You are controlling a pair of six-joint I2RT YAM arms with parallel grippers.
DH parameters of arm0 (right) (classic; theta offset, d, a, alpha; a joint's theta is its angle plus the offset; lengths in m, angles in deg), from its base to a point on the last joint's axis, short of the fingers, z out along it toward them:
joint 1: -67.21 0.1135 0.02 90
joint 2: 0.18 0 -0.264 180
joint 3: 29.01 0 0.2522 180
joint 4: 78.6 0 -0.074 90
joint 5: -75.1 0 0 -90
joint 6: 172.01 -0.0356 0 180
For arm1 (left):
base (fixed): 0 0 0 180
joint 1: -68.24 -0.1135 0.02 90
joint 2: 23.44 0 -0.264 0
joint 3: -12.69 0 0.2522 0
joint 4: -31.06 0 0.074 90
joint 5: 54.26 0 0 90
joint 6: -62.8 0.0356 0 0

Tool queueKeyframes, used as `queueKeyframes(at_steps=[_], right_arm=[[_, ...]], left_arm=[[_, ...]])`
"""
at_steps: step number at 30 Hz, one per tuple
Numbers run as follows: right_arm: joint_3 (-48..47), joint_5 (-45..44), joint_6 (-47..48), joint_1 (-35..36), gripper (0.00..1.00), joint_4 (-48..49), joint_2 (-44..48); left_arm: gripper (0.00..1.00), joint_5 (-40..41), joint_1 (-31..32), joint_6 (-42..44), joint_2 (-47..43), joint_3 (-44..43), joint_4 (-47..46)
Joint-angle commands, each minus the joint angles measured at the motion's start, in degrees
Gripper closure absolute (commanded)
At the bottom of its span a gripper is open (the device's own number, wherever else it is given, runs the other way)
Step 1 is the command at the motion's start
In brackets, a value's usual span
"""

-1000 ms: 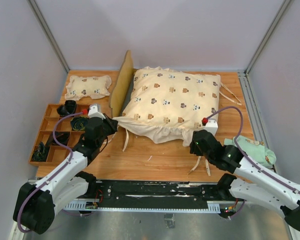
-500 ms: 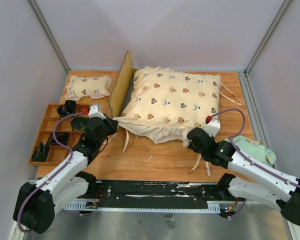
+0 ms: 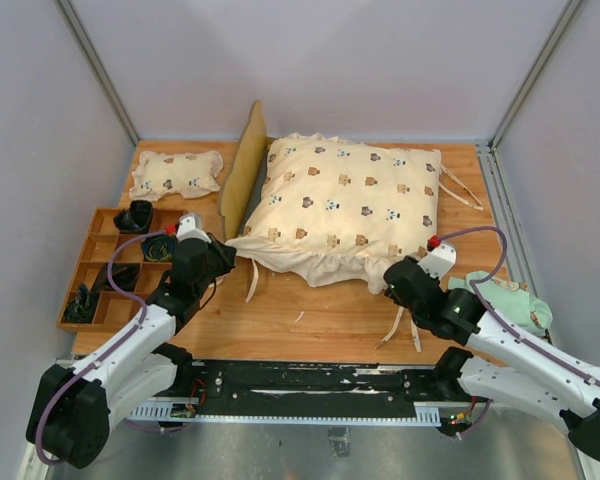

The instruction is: Set up the pet bed

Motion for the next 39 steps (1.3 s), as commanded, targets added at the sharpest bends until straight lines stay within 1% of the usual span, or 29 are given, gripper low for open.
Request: queueKeyframes(at_steps=[1, 5, 10, 16, 17, 19, 20, 23, 28, 31, 34, 39], right_arm=[[0.5, -5.4, -2.8, -0.5, 0.59, 1.0, -1.7], [0.5, -8.4, -3.9, -0.6, 0.58, 2.7, -5.1], [-0.2, -12.0, -8.2, -0.6, 0.58, 1.1, -8.0], [-0.9, -14.4, -7.4, -0.7, 0.64, 2.3, -10.3], [-1.1, -14.6, -6.7, -0.8, 0.72, 2.3, -10.6], [-1.3, -14.9, -4.2, -0.7, 0.95, 2.1, -10.2], [-1.4, -14.8, -3.7, -0.8, 0.99, 1.3, -9.9], [-2.5, -15.2, -2.4, -0.8, 1.00, -4.2, -7.4], [-6.7, -17.9, 0.0, -0.9, 1.00, -16.6, -1.0], [-8.1, -18.3, 4.1, -0.9, 1.00, -18.2, 3.7], [-7.0, -19.5, 6.3, -1.5, 1.00, -18.2, 6.6], [-1.5, -19.4, 3.5, -3.2, 1.00, -18.3, 5.4]], left_arm=[[1.00, 2.4, -0.1, -1.1, -0.5, 1.3, -0.3], [1.00, 2.5, -0.1, -1.5, -0.1, 1.4, -0.3], [1.00, 3.1, -0.1, -1.7, 0.0, 1.3, -0.2], [1.00, 3.9, -0.1, -1.9, 0.0, 1.0, 0.6], [1.00, 4.6, -0.1, -2.4, -0.2, 1.0, 0.8], [1.00, 6.1, -0.1, -3.4, -0.5, 0.9, 1.5], [1.00, 6.7, -0.1, -3.8, -0.5, 0.9, 1.6], [1.00, 7.8, -0.1, -4.7, -0.4, 0.6, 2.5], [1.00, 11.4, -0.1, -5.9, 0.7, -1.3, 6.0], [1.00, 11.4, -0.1, -5.9, 0.9, -1.9, 5.9], [1.00, 11.3, -0.1, -6.3, 1.8, -2.1, 5.4], [1.00, 12.1, -0.1, -8.8, 4.7, -1.3, 5.4]])
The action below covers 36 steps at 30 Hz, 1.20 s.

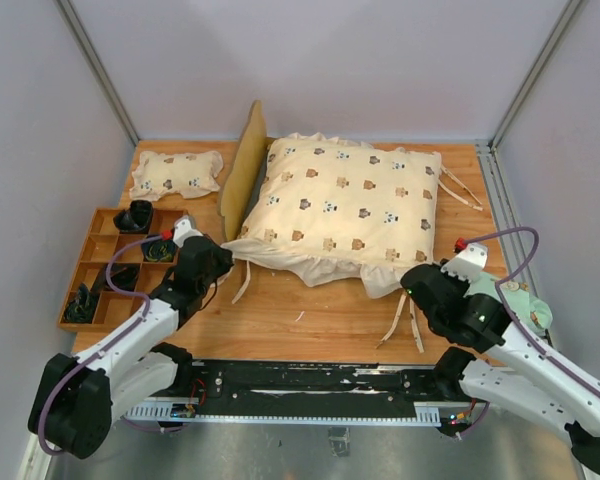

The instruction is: Set up the pet bed

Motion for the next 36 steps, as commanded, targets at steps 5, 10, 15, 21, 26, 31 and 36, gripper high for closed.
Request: queueKeyframes(at_steps=[5, 10, 15, 21, 26, 31, 36], right_arm=[[4.1, -3.2, -0.2, -3.6, 1.00, -3.9, -1.4], [1.2, 1.9, 13.1, -3.6, 0.54, 2.6, 4.5], [4.4, 6.4, 33.5, -4.3, 0.37, 20.4, 9.9], [-3.3, 13.8, 42.0, -12.3, 0.36, 27.3, 1.5], [-5.6, 27.1, 43.2, -28.3, 0.39, 30.2, -5.4], [-4.3, 37.4, 38.6, -43.7, 0.43, 31.2, -10.7], [-0.4, 48.8, 35.6, -53.6, 0.49, 33.8, -17.2]], left_arm=[[0.99, 8.6, -0.2, -5.3, 5.3, -1.9, 4.4], [0.49, 9.4, -0.2, -5.7, 0.8, -5.5, 9.2], [0.37, 7.0, -0.2, 0.4, -8.9, -5.5, 7.5], [0.33, 8.4, -0.2, 10.5, -15.2, -10.2, 7.9], [0.32, 9.7, -0.2, 14.1, -14.9, -12.0, 5.1], [0.33, -1.1, -0.2, 20.4, -9.4, -13.5, -1.4], [0.38, -0.7, -0.3, 23.5, -1.9, -16.0, -3.9]])
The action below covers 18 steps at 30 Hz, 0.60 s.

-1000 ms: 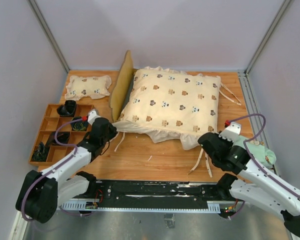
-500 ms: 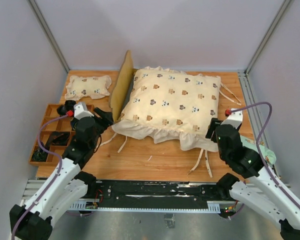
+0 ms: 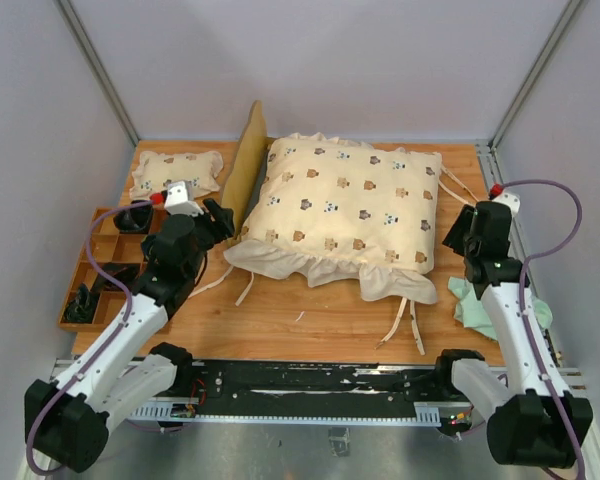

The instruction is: Set up the pet bed

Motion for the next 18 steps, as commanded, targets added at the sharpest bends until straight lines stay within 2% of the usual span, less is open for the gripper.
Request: queueKeyframes(at_steps=[1, 3, 9, 18], right_arm=[[4.1, 12.4, -2.8, -6.0, 0.50, 3.4, -4.5], [6.2, 13.9, -2.4, -6.1, 0.51, 4.7, -6.4], [11.3, 20.4, -5.0, -6.0, 0.58, 6.1, -9.0], [19.4, 29.5, -5.3, -2.8, 0.62, 10.7, -2.5]], left_arm=[[0.41, -0.7, -0.3, 5.5, 5.9, -3.8, -4.4], [0.48, -1.0, -0.8, 6.2, 8.2, -4.7, -5.6], [0.61, -3.1, -1.9, 4.9, 14.3, -4.6, -15.1], [0.64, -8.1, -3.9, 5.2, 26.2, -9.7, -25.0]])
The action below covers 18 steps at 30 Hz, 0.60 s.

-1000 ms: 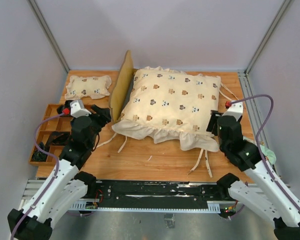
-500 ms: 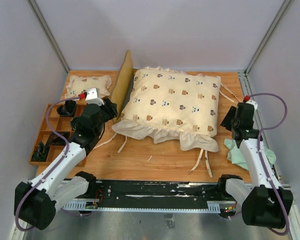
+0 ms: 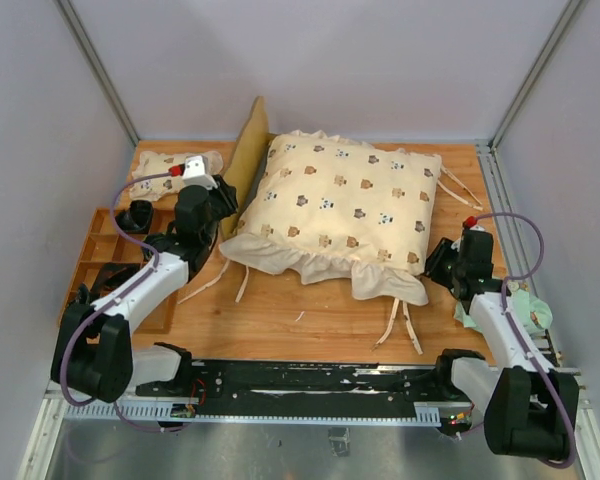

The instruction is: Set up the pet bed

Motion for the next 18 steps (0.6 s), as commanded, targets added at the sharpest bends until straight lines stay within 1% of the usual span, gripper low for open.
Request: queueKeyframes(at_steps=[1, 3, 9, 12, 14, 15, 18], right_arm=[[4.0, 7.6, 0.0, 2.8, 0.62, 1.0, 4.6], [4.9, 8.5, 0.3, 4.4, 0.62, 0.5, 7.8], [9.0, 9.4, 0.1, 11.6, 0.62, -1.1, 16.7], [12.1, 9.9, -1.7, 14.7, 0.62, 0.9, 20.0], [14.5, 10.6, -3.1, 16.9, 0.62, 3.9, 20.6], [15.2, 10.7, -3.4, 18.2, 0.62, 4.9, 20.5], [15.0, 8.4, -2.6, 21.4, 0.63, 2.2, 21.2]], left_arm=[[0.64, -5.1, -0.6, 0.9, 4.8, -4.4, -10.3], [0.64, -7.1, -0.6, 1.9, 6.9, -6.1, -13.1], [0.65, -11.4, -0.9, 2.3, 12.9, -10.5, -15.6], [0.63, -14.5, -1.0, 3.2, 14.6, -10.8, -18.5], [0.62, -14.1, -1.2, 3.2, 15.3, -11.6, -18.5], [0.60, -13.4, -1.3, 2.4, 15.2, -11.8, -18.1], [0.46, -10.5, -1.2, -0.5, 12.9, -13.0, -10.2]])
